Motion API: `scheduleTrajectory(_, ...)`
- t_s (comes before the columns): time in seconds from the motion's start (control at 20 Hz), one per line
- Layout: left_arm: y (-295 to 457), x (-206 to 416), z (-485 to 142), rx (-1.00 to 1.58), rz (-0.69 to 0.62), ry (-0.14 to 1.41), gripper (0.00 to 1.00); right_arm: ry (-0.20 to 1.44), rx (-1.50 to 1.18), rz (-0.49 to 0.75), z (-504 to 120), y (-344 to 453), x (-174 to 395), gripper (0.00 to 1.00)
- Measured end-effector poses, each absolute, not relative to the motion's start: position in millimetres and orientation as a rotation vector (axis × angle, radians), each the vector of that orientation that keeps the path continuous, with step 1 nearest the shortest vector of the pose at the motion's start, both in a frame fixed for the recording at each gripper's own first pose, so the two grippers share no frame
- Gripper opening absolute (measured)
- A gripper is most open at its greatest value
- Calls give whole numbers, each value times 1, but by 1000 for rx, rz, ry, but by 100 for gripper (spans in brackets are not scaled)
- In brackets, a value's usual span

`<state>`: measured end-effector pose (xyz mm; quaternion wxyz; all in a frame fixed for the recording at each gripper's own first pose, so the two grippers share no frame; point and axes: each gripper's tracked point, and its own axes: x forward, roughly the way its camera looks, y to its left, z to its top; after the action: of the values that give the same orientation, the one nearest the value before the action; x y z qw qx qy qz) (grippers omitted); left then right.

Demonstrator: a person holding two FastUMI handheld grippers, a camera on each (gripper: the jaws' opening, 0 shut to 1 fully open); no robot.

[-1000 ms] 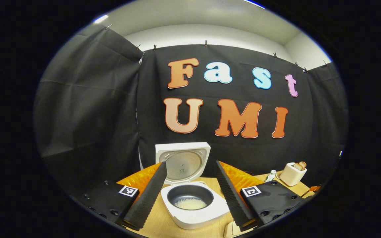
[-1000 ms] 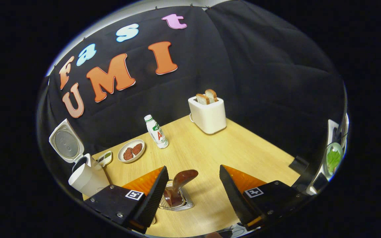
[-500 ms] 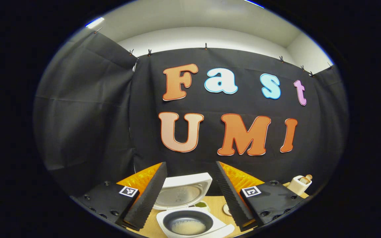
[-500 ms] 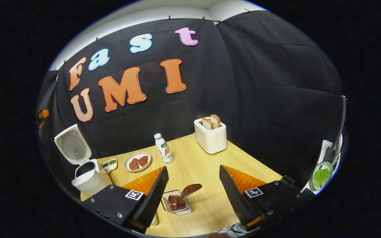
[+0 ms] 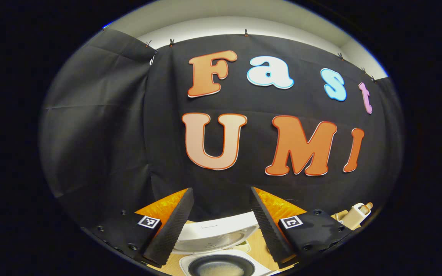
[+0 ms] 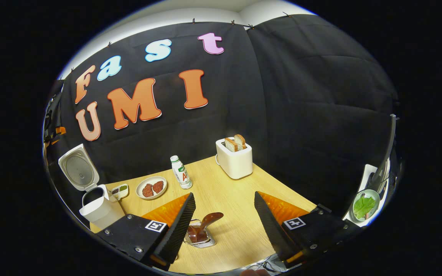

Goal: Close the left gripper, press the button to open the rice cooker; take a wooden spoon from the chopstick holder with the right hand, scoop a spoonful of rice and pour it into the rice cooker, then put the wooden spoon back into the chopstick holder.

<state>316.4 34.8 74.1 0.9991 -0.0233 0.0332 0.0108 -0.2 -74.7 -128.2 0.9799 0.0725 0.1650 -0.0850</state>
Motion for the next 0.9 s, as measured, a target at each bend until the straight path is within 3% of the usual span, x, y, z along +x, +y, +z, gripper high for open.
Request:
scheduleTrajectory(0.5, 46, 385, 1, -32, 45, 278, 100, 346, 157, -171, -126, -65, 10, 95)
scheduleTrajectory(0.9, 40, 345, -18, -88, 46, 308, 100, 359, 150, -90, -128, -50, 16, 95)
